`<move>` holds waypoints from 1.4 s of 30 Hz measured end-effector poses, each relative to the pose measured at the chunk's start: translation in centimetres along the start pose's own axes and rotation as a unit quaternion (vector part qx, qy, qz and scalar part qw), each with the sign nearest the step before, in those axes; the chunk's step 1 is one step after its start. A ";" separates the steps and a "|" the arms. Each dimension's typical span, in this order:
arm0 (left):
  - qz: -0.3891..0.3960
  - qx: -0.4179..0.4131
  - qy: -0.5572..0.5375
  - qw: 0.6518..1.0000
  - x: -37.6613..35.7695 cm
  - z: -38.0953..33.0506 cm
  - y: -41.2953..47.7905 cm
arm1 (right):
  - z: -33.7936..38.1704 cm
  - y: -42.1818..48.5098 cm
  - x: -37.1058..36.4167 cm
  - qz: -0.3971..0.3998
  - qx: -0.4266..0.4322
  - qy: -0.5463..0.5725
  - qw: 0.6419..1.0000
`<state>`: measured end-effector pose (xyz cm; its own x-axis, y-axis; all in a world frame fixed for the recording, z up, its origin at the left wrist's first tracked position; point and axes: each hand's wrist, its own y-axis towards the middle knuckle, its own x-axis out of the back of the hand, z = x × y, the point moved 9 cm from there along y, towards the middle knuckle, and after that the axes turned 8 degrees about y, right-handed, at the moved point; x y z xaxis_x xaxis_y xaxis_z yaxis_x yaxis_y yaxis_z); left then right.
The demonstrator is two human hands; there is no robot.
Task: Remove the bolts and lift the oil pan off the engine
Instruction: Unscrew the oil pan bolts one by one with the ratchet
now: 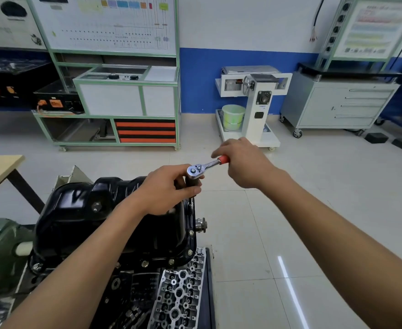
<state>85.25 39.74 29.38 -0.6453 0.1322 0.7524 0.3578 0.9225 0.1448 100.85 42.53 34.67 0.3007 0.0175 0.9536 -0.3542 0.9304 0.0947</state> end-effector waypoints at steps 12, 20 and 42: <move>-0.120 0.051 -0.006 0.991 0.4 1.1 0.5 | -0.1 -4.7 -1.5 0.118 -0.008 0.107 0.987; -0.206 0.055 0.045 0.976 1.3 0.0 0.1 | 5.6 -7.6 -5.0 0.188 0.007 0.253 0.949; -0.022 0.009 -0.059 0.998 0.8 0.3 -0.3 | 2.9 -0.6 1.0 -0.082 0.059 -0.013 0.995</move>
<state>84.43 39.72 29.77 -0.7348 0.1323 0.6652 0.3158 0.9347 0.1630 98.77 40.93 36.42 0.3405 -0.1410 0.9296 -0.4047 0.8704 0.2803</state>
